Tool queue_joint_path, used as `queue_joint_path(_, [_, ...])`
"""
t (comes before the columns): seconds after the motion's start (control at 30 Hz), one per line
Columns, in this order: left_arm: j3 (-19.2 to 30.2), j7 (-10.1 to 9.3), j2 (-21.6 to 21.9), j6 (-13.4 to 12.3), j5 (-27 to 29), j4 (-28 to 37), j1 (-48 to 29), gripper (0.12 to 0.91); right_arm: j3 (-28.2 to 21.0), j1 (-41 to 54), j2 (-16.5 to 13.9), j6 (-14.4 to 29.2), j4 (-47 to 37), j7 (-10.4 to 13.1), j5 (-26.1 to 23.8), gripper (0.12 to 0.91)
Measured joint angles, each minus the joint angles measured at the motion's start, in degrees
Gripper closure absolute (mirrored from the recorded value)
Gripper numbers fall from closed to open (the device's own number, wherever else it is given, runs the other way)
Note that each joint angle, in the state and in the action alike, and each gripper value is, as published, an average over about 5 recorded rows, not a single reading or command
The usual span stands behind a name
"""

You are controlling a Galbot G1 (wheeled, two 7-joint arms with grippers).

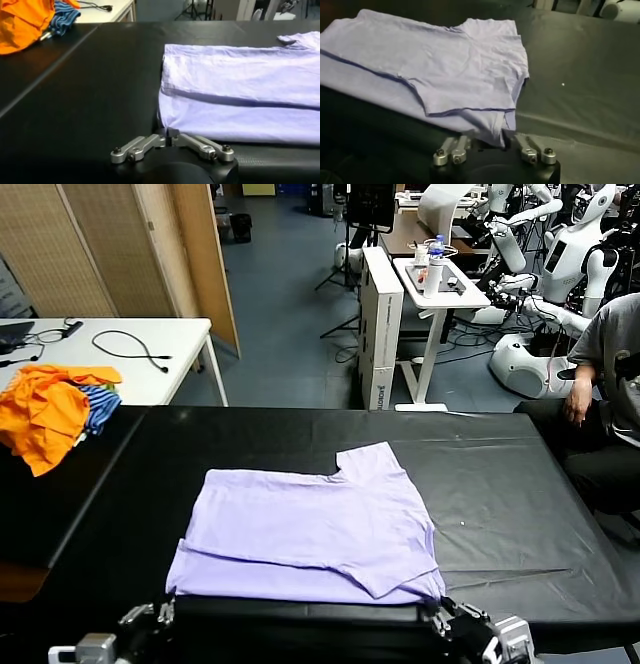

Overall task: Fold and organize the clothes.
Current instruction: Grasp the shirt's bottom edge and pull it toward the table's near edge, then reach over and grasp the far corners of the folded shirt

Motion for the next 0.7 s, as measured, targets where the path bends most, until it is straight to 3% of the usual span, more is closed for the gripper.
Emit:
queue_joint_path(0.07, [-1.0, 0.58, 0.0, 0.4, -1.7, -0.7, -0.6, 0.181, 1.5, 1.0, -0.2, 0.0, 0.6, 0.1, 2.5, 0.12])
queue_joint_path(0.17, [-2.2, 1.58, 0.7, 1.2, -3.9, -1.3, -2.5, 0.131, 2.9, 4.7, -1.2, 0.0, -0.1, 0.7, 7.1, 0.119])
queue_joint_path(0.27, [-2.2, 1.97, 2.0, 2.5, -5.9, -0.6, -6.0, 0.124, 2.7, 10.4, -2.7, 0.0, -2.8, 1.7, 11.6, 0.118])
queue_joint_path(0.43, [-0.1, 0.51, 5.1, 6.4, -11.2, 2.6, -14.2, 0.123, 0.1, 22.4, -5.3, 0.0, -9.8, 3.7, 17.7, 0.118])
queue_joint_path(0.7, [4.1, -1.33, 10.2, 10.9, -21.4, 9.7, -27.3, 0.123, -6.7, 38.4, -7.7, 0.0, -21.5, 6.3, 21.1, 0.118])
